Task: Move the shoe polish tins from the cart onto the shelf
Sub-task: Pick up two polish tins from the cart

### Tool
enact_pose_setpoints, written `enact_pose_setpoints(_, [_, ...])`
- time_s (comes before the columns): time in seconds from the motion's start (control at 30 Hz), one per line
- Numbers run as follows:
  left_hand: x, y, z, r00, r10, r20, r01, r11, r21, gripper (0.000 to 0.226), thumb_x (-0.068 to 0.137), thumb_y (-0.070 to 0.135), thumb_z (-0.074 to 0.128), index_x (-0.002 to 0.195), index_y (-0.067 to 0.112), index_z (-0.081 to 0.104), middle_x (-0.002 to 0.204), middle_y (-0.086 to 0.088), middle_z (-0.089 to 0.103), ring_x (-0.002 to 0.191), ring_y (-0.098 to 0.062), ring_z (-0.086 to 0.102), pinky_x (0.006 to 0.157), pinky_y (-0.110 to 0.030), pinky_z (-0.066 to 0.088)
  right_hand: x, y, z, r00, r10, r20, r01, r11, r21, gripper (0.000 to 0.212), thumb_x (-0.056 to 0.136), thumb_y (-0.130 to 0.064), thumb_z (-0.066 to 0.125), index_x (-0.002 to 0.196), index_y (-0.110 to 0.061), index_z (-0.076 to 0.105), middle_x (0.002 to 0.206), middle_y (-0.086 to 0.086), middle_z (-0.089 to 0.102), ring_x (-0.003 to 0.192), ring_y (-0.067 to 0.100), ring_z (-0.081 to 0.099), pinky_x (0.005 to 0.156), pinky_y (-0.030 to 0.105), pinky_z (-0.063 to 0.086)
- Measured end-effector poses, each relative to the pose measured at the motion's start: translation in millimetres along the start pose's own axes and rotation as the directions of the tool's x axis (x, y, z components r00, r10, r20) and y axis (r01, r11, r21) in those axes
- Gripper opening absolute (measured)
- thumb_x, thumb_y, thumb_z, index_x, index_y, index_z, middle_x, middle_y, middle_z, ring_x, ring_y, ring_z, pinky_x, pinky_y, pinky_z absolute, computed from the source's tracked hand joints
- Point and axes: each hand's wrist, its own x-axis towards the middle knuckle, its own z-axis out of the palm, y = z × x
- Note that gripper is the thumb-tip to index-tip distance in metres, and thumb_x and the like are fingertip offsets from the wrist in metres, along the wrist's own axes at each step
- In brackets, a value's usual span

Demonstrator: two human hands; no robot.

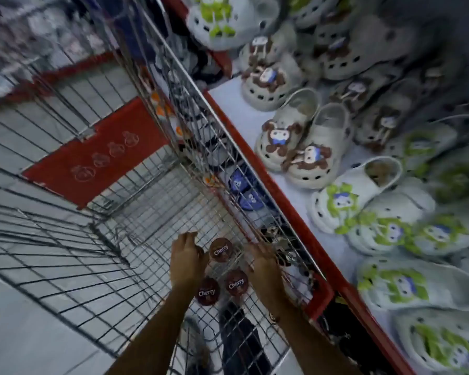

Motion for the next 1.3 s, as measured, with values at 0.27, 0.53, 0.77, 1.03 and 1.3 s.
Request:
enact_pose_setpoints(0.27, [17, -63, 69, 0.973, -0.226, 0.035, 0.228, 0.973, -0.039, 0.084, 0.065, 0.03, 0.082, 0.134, 0.008, 0.041, 0.134, -0.017, 0.047, 0.116, -0.035, 0.05, 0.088, -0.044, 0.052, 59, 46, 85, 0.947, -0.127, 0.295, 0.143, 0.989, -0.034, 0.079, 0.076, -0.027, 0.076, 0.143, -0.011, 0.035, 0.148, 0.012, 0.04, 0.136, 0.029, 0.035, 0.105, 0.033, 0.037])
enact_pose_setpoints(0.53, [23, -62, 70, 0.979, -0.203, -0.001, 0.202, 0.977, -0.067, 0.08, 0.058, 0.025, 0.085, 0.127, 0.01, 0.049, 0.125, -0.014, 0.053, 0.112, -0.032, 0.049, 0.086, -0.044, 0.051, 64, 42, 103, 0.952, -0.173, 0.254, 0.195, 0.979, -0.065, 0.078, 0.067, -0.022, 0.082, 0.135, -0.011, 0.045, 0.137, 0.01, 0.052, 0.128, 0.033, 0.044, 0.101, 0.046, 0.047])
enact_pose_setpoints(0.77, [-3, -16, 1, 0.997, -0.034, -0.063, 0.027, 0.995, -0.1, 0.065, 0.056, 0.02, 0.083, 0.115, 0.007, 0.057, 0.107, -0.016, 0.063, 0.098, -0.035, 0.057, 0.079, -0.041, 0.051, 23, -4, 21, 0.992, -0.094, 0.087, 0.095, 0.995, -0.01, 0.078, 0.065, -0.025, 0.082, 0.134, -0.013, 0.047, 0.137, 0.009, 0.05, 0.127, 0.029, 0.042, 0.102, 0.031, 0.035])
enact_pose_setpoints(1.03, [-57, 81, -107, 0.942, 0.324, -0.085, -0.334, 0.929, -0.162, 0.071, 0.045, 0.022, 0.09, 0.109, 0.013, 0.062, 0.105, -0.013, 0.068, 0.09, -0.033, 0.065, 0.07, -0.032, 0.052, -70, -61, -108, 0.971, -0.002, -0.238, 0.02, 0.997, 0.076, 0.084, 0.064, -0.05, 0.071, 0.136, -0.014, 0.046, 0.134, 0.007, 0.052, 0.122, 0.025, 0.044, 0.104, 0.038, 0.041])
enact_pose_setpoints(1.3, [-135, 229, -180, 0.727, 0.686, -0.037, -0.678, 0.708, -0.197, 0.083, 0.036, 0.046, 0.079, 0.112, 0.016, 0.064, 0.105, -0.011, 0.071, 0.097, -0.028, 0.065, 0.082, -0.038, 0.056, -176, -86, -263, 0.855, 0.163, -0.493, -0.09, 0.982, 0.168, 0.072, 0.062, -0.035, 0.083, 0.126, -0.014, 0.057, 0.121, 0.009, 0.063, 0.111, 0.026, 0.057, 0.091, 0.029, 0.043])
